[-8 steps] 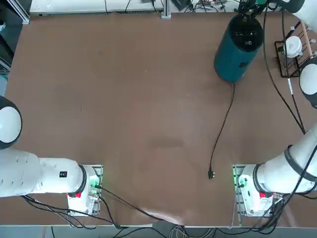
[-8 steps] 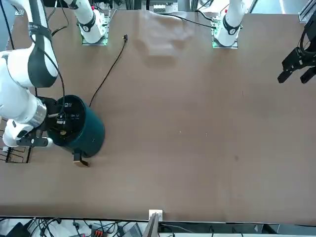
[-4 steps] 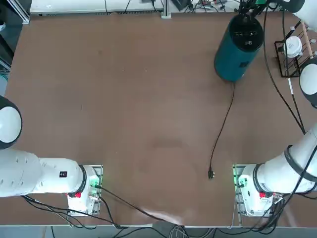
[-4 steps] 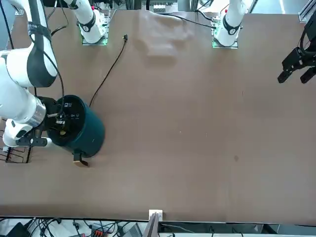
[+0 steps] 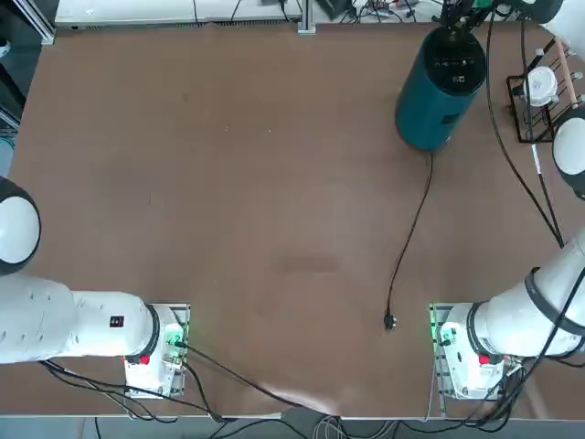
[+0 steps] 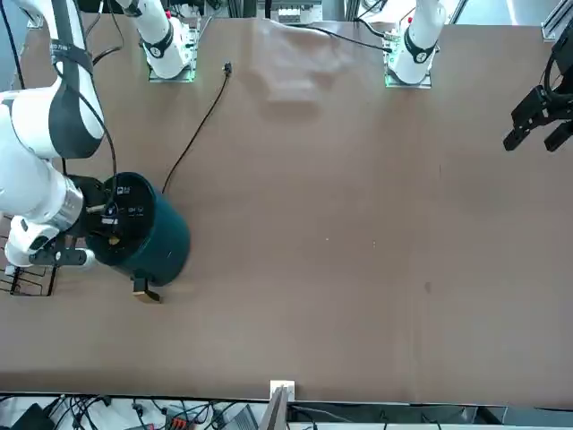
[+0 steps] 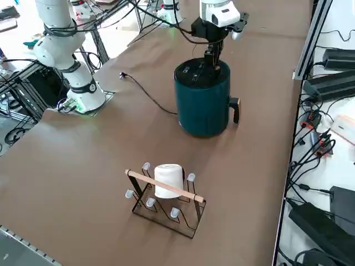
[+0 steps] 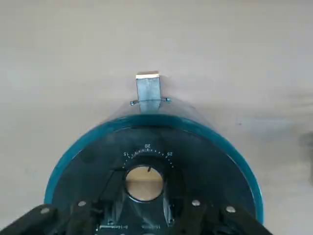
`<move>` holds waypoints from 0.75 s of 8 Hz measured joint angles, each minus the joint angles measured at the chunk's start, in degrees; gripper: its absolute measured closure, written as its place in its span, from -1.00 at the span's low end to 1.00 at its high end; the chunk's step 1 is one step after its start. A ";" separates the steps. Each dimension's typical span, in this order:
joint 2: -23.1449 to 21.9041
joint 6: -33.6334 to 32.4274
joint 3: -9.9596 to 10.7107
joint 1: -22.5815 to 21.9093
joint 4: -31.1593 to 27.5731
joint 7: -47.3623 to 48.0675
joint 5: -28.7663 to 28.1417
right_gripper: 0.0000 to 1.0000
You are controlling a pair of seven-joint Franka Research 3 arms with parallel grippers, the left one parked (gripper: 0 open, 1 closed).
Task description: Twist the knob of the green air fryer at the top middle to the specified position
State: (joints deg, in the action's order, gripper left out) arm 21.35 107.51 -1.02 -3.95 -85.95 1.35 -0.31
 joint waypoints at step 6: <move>0.01 -0.45 0.24 0.07 0.14 -23.62 0.04 0.10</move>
State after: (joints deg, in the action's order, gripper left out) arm 21.36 107.07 -0.78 -3.88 -85.81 -22.27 -0.26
